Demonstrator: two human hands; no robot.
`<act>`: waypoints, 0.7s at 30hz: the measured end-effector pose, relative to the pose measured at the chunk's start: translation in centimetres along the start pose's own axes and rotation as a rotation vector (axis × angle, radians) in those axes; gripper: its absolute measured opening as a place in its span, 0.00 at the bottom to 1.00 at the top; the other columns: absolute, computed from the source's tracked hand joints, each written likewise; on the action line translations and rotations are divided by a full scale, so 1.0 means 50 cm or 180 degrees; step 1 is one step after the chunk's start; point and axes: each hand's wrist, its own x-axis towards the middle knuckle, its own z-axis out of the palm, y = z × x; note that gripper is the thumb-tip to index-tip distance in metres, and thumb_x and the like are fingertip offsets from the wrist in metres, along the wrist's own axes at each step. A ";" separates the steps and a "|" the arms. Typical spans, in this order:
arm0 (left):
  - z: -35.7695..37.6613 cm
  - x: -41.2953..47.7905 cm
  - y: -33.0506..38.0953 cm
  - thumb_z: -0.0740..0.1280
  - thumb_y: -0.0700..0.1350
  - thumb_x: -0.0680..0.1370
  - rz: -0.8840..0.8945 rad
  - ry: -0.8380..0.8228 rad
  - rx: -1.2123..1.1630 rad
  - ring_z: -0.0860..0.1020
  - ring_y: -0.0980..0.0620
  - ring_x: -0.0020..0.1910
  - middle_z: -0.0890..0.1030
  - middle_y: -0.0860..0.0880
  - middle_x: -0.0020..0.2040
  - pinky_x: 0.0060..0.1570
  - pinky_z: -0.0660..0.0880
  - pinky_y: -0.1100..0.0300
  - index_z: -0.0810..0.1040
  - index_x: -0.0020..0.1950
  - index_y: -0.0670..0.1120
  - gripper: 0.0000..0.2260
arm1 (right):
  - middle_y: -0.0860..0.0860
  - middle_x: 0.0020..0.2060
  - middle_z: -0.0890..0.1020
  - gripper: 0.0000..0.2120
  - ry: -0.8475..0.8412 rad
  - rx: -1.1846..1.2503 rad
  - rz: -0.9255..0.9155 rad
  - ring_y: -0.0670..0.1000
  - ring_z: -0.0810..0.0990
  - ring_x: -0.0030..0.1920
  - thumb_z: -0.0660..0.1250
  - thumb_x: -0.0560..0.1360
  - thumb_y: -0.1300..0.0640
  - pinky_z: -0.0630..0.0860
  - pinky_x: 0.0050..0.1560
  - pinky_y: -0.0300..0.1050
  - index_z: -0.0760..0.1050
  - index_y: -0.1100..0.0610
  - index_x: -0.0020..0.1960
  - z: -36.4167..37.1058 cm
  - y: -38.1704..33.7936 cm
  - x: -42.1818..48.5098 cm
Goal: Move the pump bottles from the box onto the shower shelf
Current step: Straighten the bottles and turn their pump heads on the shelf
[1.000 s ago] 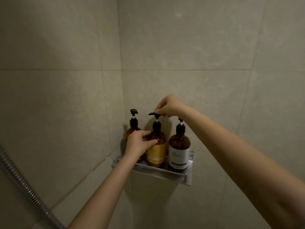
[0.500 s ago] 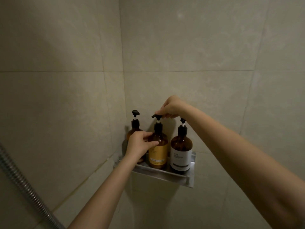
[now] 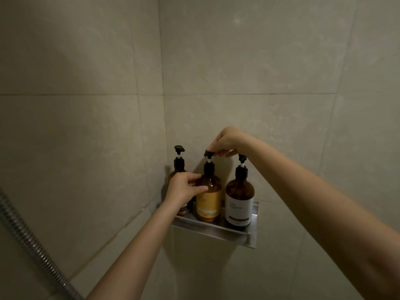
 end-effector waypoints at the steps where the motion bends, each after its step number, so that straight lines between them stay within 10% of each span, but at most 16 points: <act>1: 0.000 -0.001 0.001 0.75 0.44 0.68 0.0007 -0.0014 -0.0016 0.76 0.50 0.61 0.79 0.47 0.62 0.52 0.72 0.62 0.75 0.64 0.46 0.24 | 0.55 0.50 0.83 0.15 -0.0028 -0.0008 0.0009 0.51 0.81 0.48 0.72 0.71 0.54 0.78 0.52 0.45 0.78 0.61 0.54 -0.002 0.000 0.000; 13: -0.066 -0.041 -0.019 0.65 0.42 0.77 -0.0003 0.1639 -0.0691 0.76 0.68 0.45 0.80 0.56 0.52 0.40 0.71 0.75 0.77 0.59 0.50 0.11 | 0.50 0.48 0.81 0.11 -0.0337 -0.0196 -0.1050 0.47 0.78 0.45 0.64 0.76 0.61 0.76 0.41 0.39 0.80 0.53 0.55 0.039 -0.117 0.046; 21: -0.091 0.002 -0.101 0.59 0.44 0.79 -0.0268 0.1006 -0.0454 0.72 0.58 0.59 0.76 0.50 0.65 0.56 0.68 0.61 0.73 0.66 0.51 0.16 | 0.49 0.50 0.80 0.10 -0.0891 -0.0500 -0.1071 0.46 0.80 0.47 0.67 0.74 0.60 0.78 0.41 0.38 0.80 0.53 0.55 0.082 -0.121 0.103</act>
